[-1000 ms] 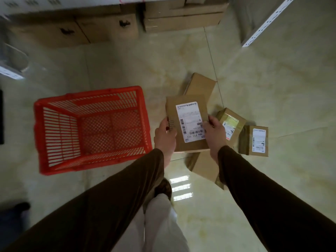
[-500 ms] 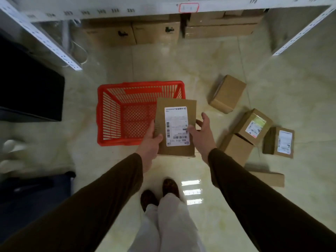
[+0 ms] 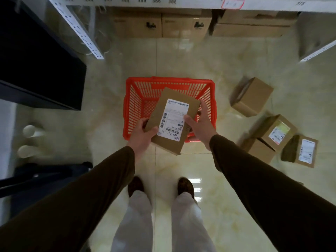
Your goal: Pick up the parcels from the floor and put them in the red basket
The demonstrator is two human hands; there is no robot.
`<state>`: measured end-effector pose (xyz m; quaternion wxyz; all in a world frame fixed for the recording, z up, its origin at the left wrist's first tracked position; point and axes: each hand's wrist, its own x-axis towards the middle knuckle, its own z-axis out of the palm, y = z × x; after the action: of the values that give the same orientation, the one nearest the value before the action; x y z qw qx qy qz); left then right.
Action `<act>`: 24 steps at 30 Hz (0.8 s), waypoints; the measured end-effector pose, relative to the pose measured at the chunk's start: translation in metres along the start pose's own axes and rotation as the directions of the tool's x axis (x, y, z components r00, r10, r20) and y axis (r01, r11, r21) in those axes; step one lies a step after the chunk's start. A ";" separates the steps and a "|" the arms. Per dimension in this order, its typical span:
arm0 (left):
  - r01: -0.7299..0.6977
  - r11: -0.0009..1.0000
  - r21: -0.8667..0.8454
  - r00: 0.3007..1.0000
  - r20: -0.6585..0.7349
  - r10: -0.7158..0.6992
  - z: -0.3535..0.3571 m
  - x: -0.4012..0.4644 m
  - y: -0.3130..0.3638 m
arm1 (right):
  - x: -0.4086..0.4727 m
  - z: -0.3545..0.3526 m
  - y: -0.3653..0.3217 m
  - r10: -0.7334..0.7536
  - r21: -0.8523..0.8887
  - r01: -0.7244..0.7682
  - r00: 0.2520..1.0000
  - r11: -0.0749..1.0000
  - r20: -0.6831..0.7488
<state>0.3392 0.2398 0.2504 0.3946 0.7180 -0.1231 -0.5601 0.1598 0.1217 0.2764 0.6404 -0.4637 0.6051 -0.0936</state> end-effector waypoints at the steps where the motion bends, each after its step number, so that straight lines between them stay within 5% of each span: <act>1: -0.003 1.000 0.005 1.000 -0.002 0.003 -0.007 0.004 0.001 | 0.003 0.008 -0.001 0.015 0.013 -0.015 1.000 1.000 -0.012; 13: 0.027 1.000 -0.002 0.988 -0.150 -0.027 -0.031 0.076 0.009 | 0.079 0.048 0.008 0.113 0.168 -0.099 0.991 0.981 -0.072; 24: 0.096 0.994 -0.054 0.993 -0.068 -0.099 -0.012 0.149 -0.012 | 0.146 0.050 0.053 0.180 0.262 -0.123 0.962 0.957 -0.204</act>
<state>0.3981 0.1607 0.1369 0.3891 0.7321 -0.0596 -0.5560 0.2158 0.0752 0.1308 0.6255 -0.3187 0.6914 -0.1707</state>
